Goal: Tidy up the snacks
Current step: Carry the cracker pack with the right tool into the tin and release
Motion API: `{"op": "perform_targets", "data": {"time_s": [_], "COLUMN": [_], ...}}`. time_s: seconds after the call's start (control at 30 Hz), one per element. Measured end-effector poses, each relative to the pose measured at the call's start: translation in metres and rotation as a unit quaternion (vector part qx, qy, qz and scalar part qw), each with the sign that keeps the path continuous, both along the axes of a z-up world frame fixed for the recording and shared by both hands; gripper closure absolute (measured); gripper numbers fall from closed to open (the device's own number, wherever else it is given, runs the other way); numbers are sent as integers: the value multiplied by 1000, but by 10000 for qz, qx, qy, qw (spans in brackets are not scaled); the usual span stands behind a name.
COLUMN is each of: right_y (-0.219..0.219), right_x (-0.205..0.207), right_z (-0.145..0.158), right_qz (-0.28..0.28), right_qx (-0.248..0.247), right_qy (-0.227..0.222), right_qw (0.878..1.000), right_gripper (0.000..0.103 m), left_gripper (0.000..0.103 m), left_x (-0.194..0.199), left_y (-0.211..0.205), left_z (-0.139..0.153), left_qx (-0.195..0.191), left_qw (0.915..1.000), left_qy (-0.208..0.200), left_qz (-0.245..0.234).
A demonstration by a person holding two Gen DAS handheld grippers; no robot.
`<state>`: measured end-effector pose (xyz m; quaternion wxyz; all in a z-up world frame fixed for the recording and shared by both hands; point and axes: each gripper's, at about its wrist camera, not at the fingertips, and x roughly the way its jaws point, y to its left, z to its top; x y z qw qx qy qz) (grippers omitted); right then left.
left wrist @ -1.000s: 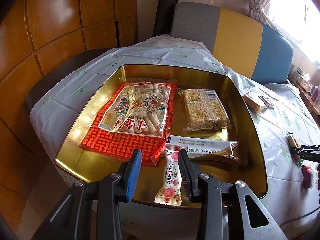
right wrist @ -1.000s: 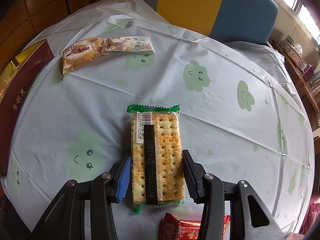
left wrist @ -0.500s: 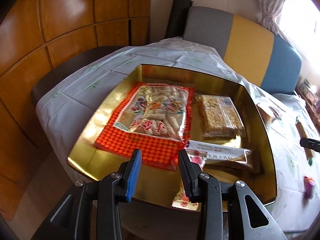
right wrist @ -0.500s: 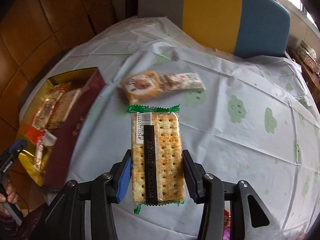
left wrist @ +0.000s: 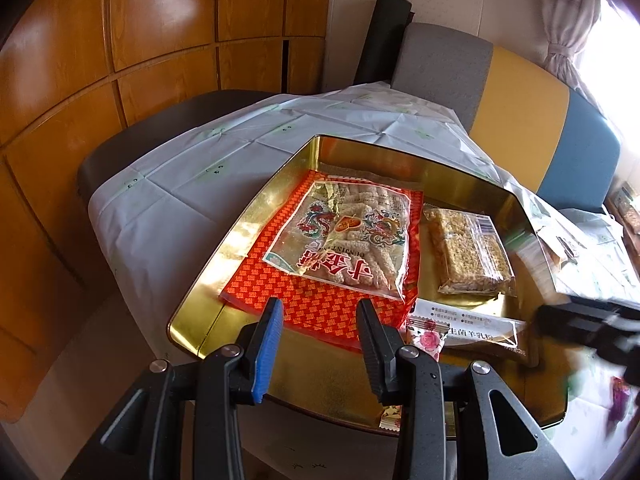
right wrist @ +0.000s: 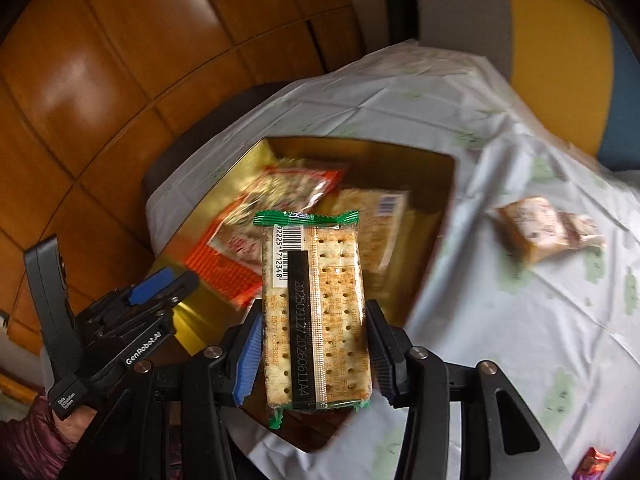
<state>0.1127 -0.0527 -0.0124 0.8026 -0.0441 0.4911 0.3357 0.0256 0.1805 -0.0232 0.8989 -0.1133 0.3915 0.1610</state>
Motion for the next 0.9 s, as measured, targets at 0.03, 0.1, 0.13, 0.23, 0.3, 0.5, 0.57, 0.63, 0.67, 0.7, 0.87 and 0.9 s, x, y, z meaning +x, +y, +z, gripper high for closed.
{"op": "perform_targets", "data": {"time_s": [0.03, 0.1, 0.13, 0.23, 0.3, 0.5, 0.57, 0.63, 0.67, 0.7, 0.87, 0.9], "right_y": [8, 20, 24, 28, 25, 9, 4, -1, -4, -7, -28, -33], "right_x": [0, -3, -4, -9, -12, -18, -21, -25, -26, -28, -35, -36], "right_z": [-6, -17, -23, -33, -34, -21, -17, -13, -11, -10, -3, -2], "right_qz": [89, 194, 224, 238, 205, 51, -8, -91, -132, -167, -381, -437], "right_qx": [-1, -31, -56, -157, -165, -66, -88, -116, -123, -125, -111, -127], "right_qy": [75, 191, 249, 343, 329, 61, -95, -239, -297, -353, -556, -587], "right_qw": [9999, 9996, 9994, 9990, 9991, 9999, 9999, 9996, 9994, 9992, 9977, 9972], "right_gripper": [54, 54, 54, 54, 54, 54, 54, 54, 54, 54, 53, 53], "left_gripper": [64, 64, 65, 64, 64, 64, 64, 64, 64, 64, 64, 64], "left_x": [0, 0, 0, 0, 0, 1, 0, 0, 0, 0, 0, 0], "left_y": [0, -1, -1, -1, -3, -8, -10, -12, -13, -13, -15, -16], "left_z": [-1, -1, -2, -1, -2, -3, -3, -2, -2, -2, -1, -1], "left_qx": [-2, 6, 17, 47, 67, 118, 147, 177, 191, 208, 235, 243], "left_qw": [10000, 10000, 10000, 10000, 10000, 9999, 9998, 9997, 9997, 9996, 9995, 9995], "left_qy": [6, 12, 13, -5, 4, 46, 43, 42, 43, 38, 38, 40], "left_qz": [-4, -17, -24, -18, -31, -94, -121, -151, -165, -176, -205, -213]}}
